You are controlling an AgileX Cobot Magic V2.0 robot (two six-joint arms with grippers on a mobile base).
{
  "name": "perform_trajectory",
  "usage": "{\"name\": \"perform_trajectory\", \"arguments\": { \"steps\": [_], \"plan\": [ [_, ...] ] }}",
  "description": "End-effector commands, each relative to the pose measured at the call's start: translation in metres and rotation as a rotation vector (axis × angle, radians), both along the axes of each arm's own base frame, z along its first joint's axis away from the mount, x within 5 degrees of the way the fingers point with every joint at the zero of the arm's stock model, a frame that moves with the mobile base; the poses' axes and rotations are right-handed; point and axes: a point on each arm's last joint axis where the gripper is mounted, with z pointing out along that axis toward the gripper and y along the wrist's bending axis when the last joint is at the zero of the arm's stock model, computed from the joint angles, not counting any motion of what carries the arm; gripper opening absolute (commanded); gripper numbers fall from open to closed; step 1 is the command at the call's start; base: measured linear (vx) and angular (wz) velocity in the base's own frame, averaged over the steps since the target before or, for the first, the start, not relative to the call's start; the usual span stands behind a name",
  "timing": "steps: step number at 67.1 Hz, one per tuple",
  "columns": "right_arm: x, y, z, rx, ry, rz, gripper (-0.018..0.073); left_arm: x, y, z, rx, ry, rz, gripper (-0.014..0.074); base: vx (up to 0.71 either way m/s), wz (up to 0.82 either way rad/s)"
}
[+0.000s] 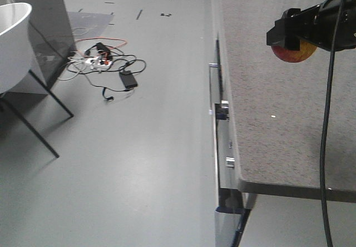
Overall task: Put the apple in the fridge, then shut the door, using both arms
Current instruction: 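Drive the base away from the counter holding the apple in the right gripper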
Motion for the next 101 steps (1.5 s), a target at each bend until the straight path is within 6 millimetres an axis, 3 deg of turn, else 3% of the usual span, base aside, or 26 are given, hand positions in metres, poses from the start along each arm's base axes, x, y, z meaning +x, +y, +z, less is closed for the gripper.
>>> {"name": "perform_trajectory", "arguments": {
  "steps": [1,101],
  "plan": [
    [-0.0075,-0.0007,0.0268,0.021,-0.135,-0.008,0.0102,-0.0005,-0.0022,0.0014,0.006,-0.063,-0.025,-0.0008,-0.01,0.3],
    [-0.0072,-0.0007,0.0265,0.021,-0.134,-0.008,0.0102,-0.0005,-0.0022,0.0014,0.006,-0.063,-0.025,-0.0008,0.0,0.51]
  ]
}}
